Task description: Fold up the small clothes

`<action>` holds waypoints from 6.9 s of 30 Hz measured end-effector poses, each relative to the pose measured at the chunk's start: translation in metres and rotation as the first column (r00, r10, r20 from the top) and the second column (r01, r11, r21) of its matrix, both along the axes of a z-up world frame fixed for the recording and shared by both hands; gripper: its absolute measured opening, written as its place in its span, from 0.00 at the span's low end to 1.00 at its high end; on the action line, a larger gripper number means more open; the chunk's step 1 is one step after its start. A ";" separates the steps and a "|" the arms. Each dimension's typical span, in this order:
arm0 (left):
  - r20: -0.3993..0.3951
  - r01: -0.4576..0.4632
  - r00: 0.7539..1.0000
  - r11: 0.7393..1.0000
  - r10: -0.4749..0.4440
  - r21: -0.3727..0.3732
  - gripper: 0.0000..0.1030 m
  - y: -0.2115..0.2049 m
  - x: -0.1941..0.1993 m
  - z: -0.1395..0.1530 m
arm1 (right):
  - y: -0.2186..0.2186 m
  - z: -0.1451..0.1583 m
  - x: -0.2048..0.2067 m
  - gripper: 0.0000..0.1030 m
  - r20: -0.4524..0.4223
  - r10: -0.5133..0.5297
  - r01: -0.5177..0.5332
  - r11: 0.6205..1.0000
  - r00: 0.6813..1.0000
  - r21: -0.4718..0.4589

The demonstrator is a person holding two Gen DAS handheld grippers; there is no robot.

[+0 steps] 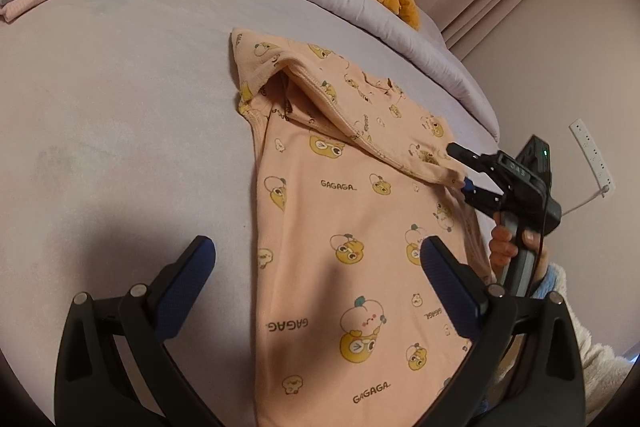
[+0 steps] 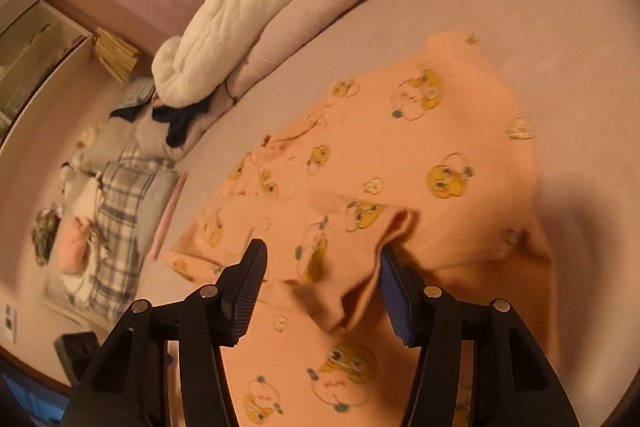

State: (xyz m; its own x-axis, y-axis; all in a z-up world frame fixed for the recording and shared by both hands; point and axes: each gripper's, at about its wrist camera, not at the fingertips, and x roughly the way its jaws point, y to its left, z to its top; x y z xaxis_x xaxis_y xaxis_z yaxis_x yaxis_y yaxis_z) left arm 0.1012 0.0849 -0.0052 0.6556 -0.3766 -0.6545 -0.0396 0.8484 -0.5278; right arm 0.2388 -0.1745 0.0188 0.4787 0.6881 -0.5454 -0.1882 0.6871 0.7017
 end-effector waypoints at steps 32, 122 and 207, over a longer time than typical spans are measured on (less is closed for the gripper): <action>0.025 0.156 0.987 0.983 -0.159 0.091 0.74 -0.031 0.156 0.022 | -0.035 0.020 0.045 0.21 0.067 0.010 0.022 0.890 0.998 -0.455; -0.125 0.227 0.946 0.885 -0.300 -0.406 0.06 0.012 -0.049 -0.048 | -0.092 -0.023 -0.174 0.38 -0.128 0.188 -0.186 0.982 0.974 0.031; -0.145 -0.180 0.984 0.591 0.107 -0.786 0.70 0.118 0.251 -0.023 | -0.103 0.003 0.094 0.48 -0.257 -0.196 0.295 0.850 0.946 0.437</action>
